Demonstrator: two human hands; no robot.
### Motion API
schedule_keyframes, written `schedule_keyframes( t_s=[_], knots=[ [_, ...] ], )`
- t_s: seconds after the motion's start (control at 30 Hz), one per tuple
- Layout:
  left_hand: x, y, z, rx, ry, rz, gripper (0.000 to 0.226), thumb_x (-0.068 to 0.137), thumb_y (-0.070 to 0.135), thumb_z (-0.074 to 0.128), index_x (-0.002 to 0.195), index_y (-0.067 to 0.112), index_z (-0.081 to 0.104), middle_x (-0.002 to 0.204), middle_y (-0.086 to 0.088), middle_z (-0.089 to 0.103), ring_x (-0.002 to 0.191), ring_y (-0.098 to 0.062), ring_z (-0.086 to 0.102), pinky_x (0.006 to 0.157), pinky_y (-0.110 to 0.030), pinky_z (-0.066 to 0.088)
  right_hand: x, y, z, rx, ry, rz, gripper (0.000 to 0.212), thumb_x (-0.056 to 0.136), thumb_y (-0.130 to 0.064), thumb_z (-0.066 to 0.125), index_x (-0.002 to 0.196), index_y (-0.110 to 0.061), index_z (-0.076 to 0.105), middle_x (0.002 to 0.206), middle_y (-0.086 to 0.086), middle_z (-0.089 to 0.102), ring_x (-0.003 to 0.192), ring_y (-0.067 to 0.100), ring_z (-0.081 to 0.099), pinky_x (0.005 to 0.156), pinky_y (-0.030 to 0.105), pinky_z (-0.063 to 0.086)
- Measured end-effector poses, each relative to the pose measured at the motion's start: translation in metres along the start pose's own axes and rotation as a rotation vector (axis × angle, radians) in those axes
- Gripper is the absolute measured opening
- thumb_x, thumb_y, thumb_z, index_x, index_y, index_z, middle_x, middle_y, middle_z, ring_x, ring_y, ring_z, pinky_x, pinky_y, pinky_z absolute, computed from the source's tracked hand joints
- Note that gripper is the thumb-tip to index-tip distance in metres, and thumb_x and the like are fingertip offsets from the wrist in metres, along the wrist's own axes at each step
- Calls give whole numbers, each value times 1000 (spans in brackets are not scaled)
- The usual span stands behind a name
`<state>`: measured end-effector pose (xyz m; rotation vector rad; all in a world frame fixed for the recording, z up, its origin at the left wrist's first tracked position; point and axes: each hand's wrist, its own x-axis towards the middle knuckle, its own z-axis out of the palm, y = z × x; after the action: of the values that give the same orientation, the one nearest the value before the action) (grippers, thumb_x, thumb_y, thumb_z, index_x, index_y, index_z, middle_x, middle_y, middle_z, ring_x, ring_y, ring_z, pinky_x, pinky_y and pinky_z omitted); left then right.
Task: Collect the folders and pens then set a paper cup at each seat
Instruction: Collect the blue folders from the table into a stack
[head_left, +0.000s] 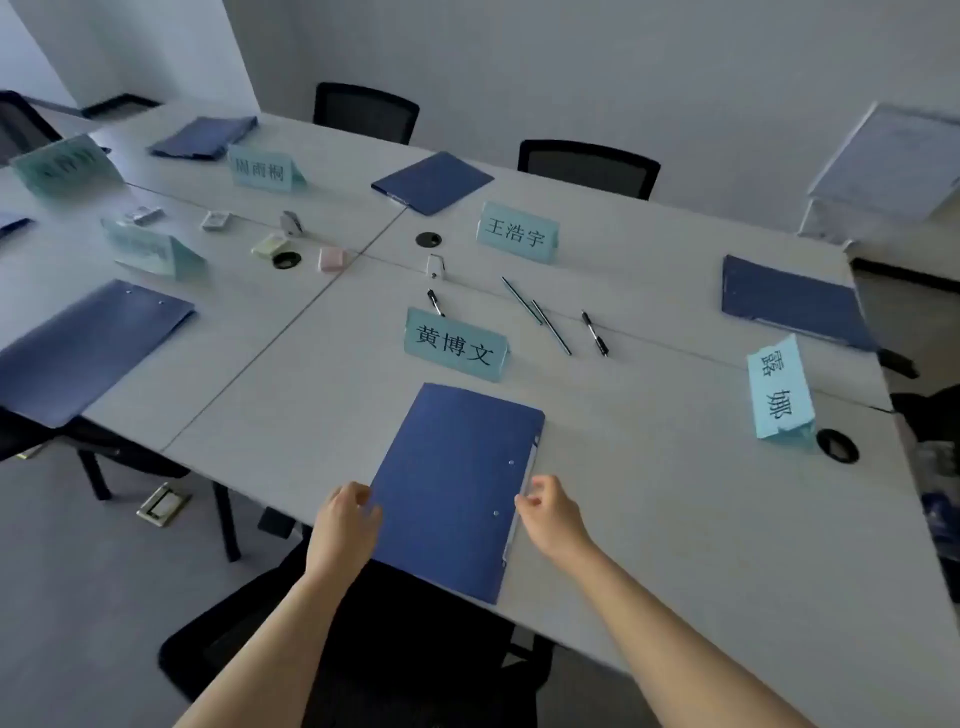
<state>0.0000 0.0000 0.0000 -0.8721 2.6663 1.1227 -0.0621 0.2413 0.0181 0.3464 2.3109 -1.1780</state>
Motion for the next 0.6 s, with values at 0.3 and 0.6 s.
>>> schedule_keyframes(
  t_s=[0.3,0.6],
  knots=[
    [43,-27,13,53,-146,-181,46,97,20,54,140,5,45,142,-13,44,110,-27,53,86,-34,43,30,31,37,433,-5,453,8,93,-13,51,96,-7,54,78,6,49,76,23,51,68,33,49],
    [55,-29,37,164,-175,-278,58,92,23,54,143,4,36,141,-21,41,131,-39,33,109,-42,24,43,32,52,591,37,539,12,78,-2,48,77,-9,58,74,13,61,65,24,55,58,26,34]
  ],
)
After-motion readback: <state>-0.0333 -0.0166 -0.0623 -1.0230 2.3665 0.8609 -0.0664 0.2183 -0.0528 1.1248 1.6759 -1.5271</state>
